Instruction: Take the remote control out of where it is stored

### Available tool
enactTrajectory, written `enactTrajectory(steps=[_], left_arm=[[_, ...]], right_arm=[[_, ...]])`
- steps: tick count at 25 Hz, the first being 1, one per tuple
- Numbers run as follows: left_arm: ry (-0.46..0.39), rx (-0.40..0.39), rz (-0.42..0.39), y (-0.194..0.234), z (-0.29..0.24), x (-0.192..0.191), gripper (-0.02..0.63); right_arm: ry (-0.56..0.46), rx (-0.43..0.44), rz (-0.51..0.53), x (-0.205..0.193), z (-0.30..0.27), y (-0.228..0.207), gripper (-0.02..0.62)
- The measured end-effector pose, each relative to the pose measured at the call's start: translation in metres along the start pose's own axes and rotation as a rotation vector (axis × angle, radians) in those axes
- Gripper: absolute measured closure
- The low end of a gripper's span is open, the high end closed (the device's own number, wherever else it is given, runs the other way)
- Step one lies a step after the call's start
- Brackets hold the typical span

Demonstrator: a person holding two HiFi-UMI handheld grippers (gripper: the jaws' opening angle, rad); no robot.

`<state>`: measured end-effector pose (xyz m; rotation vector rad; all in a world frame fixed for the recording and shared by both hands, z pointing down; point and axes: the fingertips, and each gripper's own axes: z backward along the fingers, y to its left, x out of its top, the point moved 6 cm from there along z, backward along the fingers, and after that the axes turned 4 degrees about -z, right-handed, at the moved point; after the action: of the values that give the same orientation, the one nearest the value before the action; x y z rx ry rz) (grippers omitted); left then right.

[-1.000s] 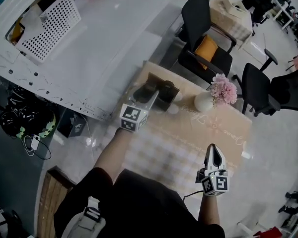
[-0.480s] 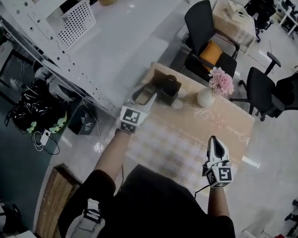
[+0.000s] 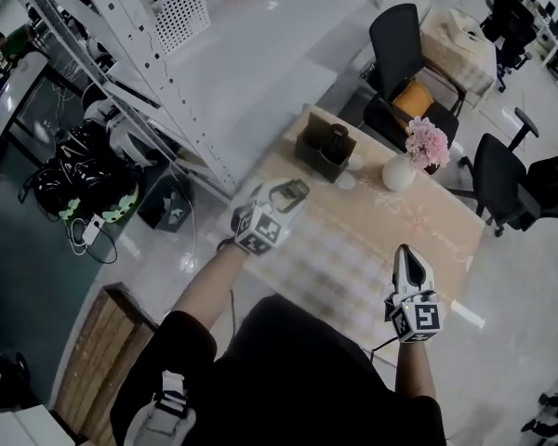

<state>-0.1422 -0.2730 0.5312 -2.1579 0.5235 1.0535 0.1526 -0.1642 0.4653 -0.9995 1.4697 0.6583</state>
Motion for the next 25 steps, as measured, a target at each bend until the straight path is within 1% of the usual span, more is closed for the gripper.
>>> enactTrajectory(steps=[3,7,9,11,15,17,21,25], left_arm=[[0.069,-0.039,-0.083,-0.017,0.002,-0.012,0.414],[0.124,-0.081,-0.168,-0.024,-0.001,-0.021,0.414],[0.152,-0.115,-0.217,-0.027,-0.004,-0.023,0.414],[0.181,-0.17,-0.281,-0.032,-0.009,-0.023,0.414],[0.267,-0.324,-0.478,-0.044,-0.028,-0.027,0.417],[0.311,-0.386,-0.544,-0.048,-0.039,-0.031,0.419],[0.357,-0.47,-0.614,-0.054,-0.06,-0.03,0.419],[0.375,-0.535,-0.645,-0.056,-0.074,-0.029,0.419]], right_arm=[[0.01,0.012,0.015,-0.003,0.004,0.003,0.591],[0.028,0.017,0.04,-0.008,0.008,0.007,0.591],[0.026,0.013,0.045,-0.009,0.011,0.006,0.591],[0.024,0.002,0.045,-0.01,0.014,0.005,0.591],[0.033,-0.038,0.055,-0.009,0.021,0.001,0.591],[0.044,-0.063,0.053,-0.009,0.025,-0.002,0.591],[0.045,-0.102,0.062,-0.008,0.033,-0.009,0.591],[0.04,-0.154,0.041,-0.01,0.04,-0.015,0.591]])
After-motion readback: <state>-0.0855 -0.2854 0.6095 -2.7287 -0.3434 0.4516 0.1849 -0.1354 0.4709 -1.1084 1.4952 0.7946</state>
